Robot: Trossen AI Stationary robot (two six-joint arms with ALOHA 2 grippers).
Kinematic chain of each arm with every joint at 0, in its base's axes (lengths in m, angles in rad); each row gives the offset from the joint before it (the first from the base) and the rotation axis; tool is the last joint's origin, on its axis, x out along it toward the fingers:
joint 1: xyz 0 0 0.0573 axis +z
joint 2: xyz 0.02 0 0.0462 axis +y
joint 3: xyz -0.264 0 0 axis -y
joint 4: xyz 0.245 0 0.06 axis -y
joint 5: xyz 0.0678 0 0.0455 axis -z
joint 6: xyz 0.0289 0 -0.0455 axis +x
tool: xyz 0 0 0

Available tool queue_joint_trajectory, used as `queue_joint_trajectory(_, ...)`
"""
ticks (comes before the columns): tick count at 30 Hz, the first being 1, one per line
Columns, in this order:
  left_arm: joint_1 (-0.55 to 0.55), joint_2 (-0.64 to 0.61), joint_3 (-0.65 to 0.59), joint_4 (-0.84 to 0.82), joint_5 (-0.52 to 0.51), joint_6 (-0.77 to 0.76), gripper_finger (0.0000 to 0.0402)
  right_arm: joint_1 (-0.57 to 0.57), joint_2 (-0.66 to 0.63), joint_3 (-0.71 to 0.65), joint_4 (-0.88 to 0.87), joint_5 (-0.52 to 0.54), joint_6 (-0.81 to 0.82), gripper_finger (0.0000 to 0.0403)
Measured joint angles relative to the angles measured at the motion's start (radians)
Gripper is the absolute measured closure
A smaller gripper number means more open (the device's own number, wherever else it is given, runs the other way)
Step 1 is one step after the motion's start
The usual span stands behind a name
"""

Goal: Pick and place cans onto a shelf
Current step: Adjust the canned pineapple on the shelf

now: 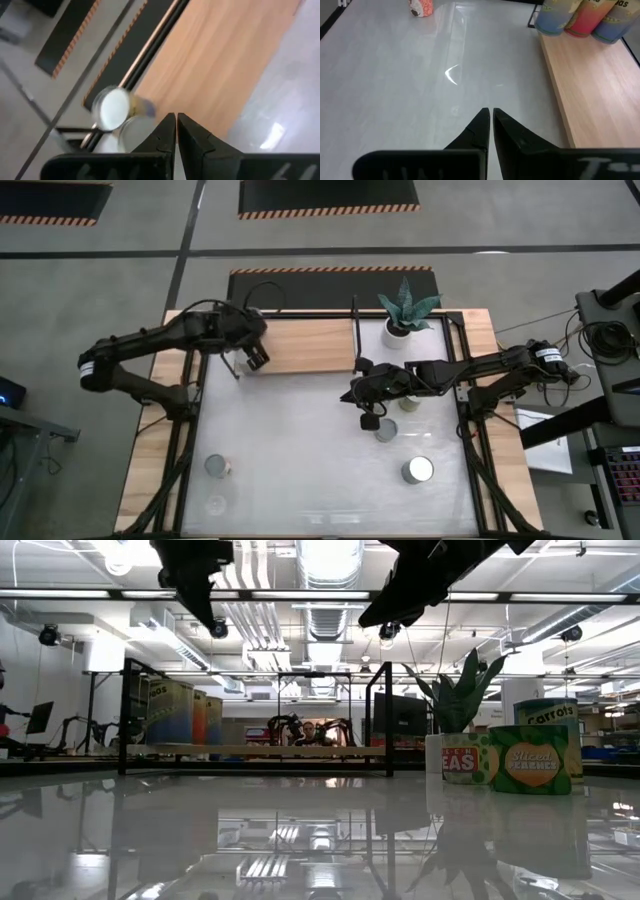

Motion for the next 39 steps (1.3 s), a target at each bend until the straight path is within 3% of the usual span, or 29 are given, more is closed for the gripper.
queue_joint_trajectory(6, 0.118, -0.027, -0.120, 0.057, -0.003, 0.021, 0.0402, 0.000, 0.000, 0.000, 0.006, 0.000, 0.002, 0.0390)
queue_joint_trajectory(15, 0.252, 0.030, -0.231, 0.152, 0.062, 0.026, 0.0402, 0.000, 0.000, 0.000, 0.007, 0.001, 0.001, 0.0390)
queue_joint_trajectory(39, 0.261, 0.092, -0.231, 0.180, 0.110, 0.016, 0.0402, 0.000, 0.000, 0.000, 0.004, 0.035, -0.007, 0.0390)
